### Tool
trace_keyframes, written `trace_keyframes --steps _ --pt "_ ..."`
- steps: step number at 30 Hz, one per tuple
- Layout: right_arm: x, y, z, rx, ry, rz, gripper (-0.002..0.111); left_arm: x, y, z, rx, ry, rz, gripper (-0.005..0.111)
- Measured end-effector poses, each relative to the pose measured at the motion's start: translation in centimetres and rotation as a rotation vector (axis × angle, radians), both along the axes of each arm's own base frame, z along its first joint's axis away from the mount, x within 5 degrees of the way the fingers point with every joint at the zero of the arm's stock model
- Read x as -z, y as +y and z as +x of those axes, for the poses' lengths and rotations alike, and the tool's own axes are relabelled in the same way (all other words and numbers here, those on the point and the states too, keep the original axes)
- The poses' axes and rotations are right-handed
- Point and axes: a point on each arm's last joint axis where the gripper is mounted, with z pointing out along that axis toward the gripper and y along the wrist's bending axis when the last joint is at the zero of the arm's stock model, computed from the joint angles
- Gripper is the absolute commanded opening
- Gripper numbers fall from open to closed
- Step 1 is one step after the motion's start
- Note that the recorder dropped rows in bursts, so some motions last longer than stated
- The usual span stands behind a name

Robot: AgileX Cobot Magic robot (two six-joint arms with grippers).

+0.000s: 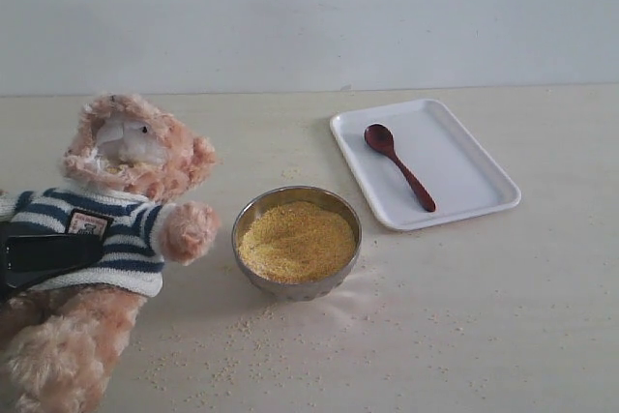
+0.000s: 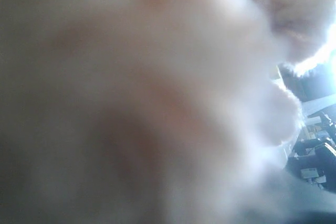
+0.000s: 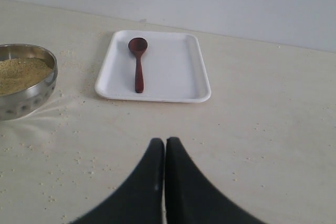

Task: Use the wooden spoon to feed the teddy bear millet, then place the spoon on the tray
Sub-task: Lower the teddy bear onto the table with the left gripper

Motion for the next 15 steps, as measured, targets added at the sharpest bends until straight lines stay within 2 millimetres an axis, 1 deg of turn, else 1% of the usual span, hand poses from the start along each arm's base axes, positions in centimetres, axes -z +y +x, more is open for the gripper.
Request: trace_keyframes --steps 9,13,15 --pt "0.0 0.0 0.0 0.0 0.0 0.0 0.0 -0.6 0.9 -0.3 -0.088 0.031 0.2 0.005" --pt "0.0 0.0 0.0 0.0 0.0 0.0 0.0 -0.6 1.0 -0.3 -0.102 0.04 0.216 0.005" --pt "0.0 0.0 0.0 0.0 0.0 0.0 0.0 -0.3 1.2 -0.3 -0.11 0.056 0.229 0.006"
